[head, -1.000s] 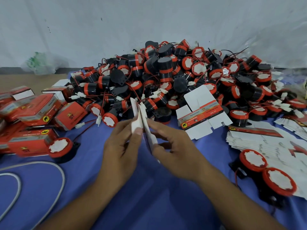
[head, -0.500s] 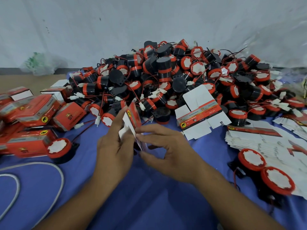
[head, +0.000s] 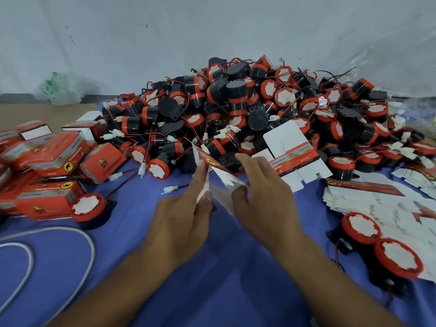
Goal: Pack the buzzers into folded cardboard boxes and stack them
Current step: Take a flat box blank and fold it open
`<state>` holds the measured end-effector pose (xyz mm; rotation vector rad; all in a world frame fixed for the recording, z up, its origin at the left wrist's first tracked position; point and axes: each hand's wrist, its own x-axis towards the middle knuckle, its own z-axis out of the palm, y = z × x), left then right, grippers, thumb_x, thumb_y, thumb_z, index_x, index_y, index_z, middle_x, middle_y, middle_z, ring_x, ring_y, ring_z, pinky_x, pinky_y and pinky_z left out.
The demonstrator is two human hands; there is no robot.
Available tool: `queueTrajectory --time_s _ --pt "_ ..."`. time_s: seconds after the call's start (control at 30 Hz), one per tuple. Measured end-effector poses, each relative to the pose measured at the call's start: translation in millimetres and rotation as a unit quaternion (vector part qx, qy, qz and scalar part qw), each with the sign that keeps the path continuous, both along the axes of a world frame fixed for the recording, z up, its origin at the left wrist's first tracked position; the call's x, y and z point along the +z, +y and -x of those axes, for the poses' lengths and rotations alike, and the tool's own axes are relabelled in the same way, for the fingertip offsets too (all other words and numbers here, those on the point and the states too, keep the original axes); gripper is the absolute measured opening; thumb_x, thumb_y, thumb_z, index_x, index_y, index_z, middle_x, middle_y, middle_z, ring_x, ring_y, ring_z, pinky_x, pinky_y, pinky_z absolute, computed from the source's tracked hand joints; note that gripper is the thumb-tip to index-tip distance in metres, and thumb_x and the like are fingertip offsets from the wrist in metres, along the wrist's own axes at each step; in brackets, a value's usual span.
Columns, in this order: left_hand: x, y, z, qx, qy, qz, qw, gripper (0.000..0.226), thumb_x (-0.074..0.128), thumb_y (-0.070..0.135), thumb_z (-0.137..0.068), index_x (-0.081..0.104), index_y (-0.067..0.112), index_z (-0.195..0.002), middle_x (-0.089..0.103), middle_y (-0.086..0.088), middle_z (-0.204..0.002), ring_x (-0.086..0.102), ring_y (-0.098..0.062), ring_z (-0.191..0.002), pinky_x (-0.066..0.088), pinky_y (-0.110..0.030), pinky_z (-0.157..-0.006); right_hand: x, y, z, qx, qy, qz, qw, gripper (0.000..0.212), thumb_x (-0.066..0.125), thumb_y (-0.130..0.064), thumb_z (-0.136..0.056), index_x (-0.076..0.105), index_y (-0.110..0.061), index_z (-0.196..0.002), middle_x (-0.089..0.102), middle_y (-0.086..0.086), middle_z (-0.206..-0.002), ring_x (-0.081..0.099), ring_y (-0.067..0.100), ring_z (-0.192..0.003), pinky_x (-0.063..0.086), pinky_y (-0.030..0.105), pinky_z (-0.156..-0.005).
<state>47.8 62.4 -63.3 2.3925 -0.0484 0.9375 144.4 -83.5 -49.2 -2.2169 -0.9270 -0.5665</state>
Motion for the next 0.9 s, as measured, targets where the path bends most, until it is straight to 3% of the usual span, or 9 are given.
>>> queueTrajectory --time_s 0.07,0.17,0.2,0.33,0.47,0.6,0.7,0.8,0.9 --pt "-2.0 -4.3 2.2 -0.026 0.025 0.051 0.998 0.066 0.037 0.04 -0.097 0.01 0.034 -0.157 0.072 0.015 -0.084 0.069 -0.006 -0.068 0.057 -0.038 -0.065 2.4 -7.7 -11.6 -0.04 0.039 -0.047 0.997 0.013 0.059 -0.02 -0.094 0.067 -0.022 -0.104 0.062 -0.005 -0.097 0.057 0.018 -0.084 0.045 0.025 -0.067" --pt "-4.2 -5.3 2.6 -0.065 0.026 0.086 0.994 0.066 0.04 0.038 -0.096 0.008 0.04 -0.154 0.068 0.029 -0.085 0.066 0.002 -0.069 0.055 -0.025 -0.064 5.9 -17.2 -26.5 -0.043 0.127 -0.074 0.988 0.017 0.065 -0.038 -0.093 0.061 -0.039 -0.077 0.059 -0.016 -0.082 0.058 0.005 -0.076 0.038 0.011 -0.064" --pt "-4.1 -5.7 2.7 -0.071 0.013 0.079 0.994 0.065 0.042 0.035 -0.096 0.012 0.037 -0.154 0.067 0.028 -0.078 0.063 0.002 -0.061 0.053 -0.022 -0.057 4.6 -16.9 -27.3 0.002 0.162 -0.072 0.984 0.004 0.068 -0.038 -0.091 0.066 -0.037 -0.088 0.061 -0.016 -0.091 0.06 0.003 -0.078 0.041 0.012 -0.066" --pt "-2.0 -5.2 1.9 -0.043 0.015 0.108 0.993 0.06 0.048 0.033 -0.095 0.03 0.037 -0.152 0.066 0.003 -0.061 0.055 -0.013 -0.043 0.046 -0.033 -0.043 -3.1 -11.6 -13.7 0.199 0.29 0.017 0.936 0.056 0.067 -0.034 -0.089 0.047 -0.035 -0.141 0.053 -0.019 -0.134 0.054 -0.007 -0.115 0.049 0.017 -0.086" --pt "0.3 -2.3 -0.1 -0.009 0.02 0.115 0.993 0.06 0.05 0.014 -0.089 0.041 0.031 -0.146 0.057 0.013 -0.053 0.048 -0.004 -0.04 0.032 -0.008 -0.041 -0.5 -9.9 -5.3 0.28 0.295 0.015 0.914 0.074 0.068 -0.046 -0.084 0.03 -0.045 -0.148 0.041 -0.027 -0.146 0.037 -0.014 -0.132 0.036 0.004 -0.098" --pt "2.3 -1.4 0.9 -0.006 -0.007 0.109 0.994 0.045 0.048 0.03 -0.093 0.044 0.049 -0.133 0.058 0.007 -0.055 0.049 -0.008 -0.041 0.033 -0.013 -0.038 0.9 -13.0 -5.4 0.316 0.32 0.025 0.893 0.09 0.079 -0.051 -0.078 0.016 -0.065 -0.141 0.033 -0.043 -0.143 0.032 -0.018 -0.134 0.035 -0.001 -0.095" --pt "2.3 0.3 -1.4 0.028 -0.02 0.125 0.992 0.036 0.057 0.032 -0.096 0.051 0.057 -0.121 0.068 0.005 -0.079 0.06 -0.011 -0.054 0.045 -0.019 -0.045 1.9 -11.7 -2.8 0.315 0.303 0.024 0.899 0.089 0.078 -0.053 -0.078 0.016 -0.066 -0.141 0.032 -0.04 -0.146 0.033 -0.014 -0.136 0.039 0.001 -0.092" --pt "1.9 4.3 -5.1 0.043 -0.011 0.143 0.989 0.051 0.068 0.014 -0.091 0.051 0.057 -0.113 0.067 0.015 -0.097 0.063 0.0 -0.089 0.048 -0.011 -0.071 -0.8 -10.8 -3.0 0.313 0.295 0.018 0.903 0.088 0.077 -0.049 -0.082 0.021 -0.049 -0.15 0.035 -0.031 -0.149 0.035 -0.009 -0.137 0.042 0.005 -0.094" --pt "2.0 1.9 -6.5 0.025 0.02 0.176 0.984 0.066 0.067 0.013 -0.09 0.045 0.07 -0.117 0.06 0.011 -0.117 0.059 -0.003 -0.103 0.049 -0.019 -0.081 -4.0 -9.8 -2.0 0.299 0.277 0.013 0.913 0.086 0.075 -0.042 -0.084 0.022 -0.045 -0.151 0.039 -0.028 -0.145 0.038 -0.01 -0.134 0.036 0.002 -0.095"
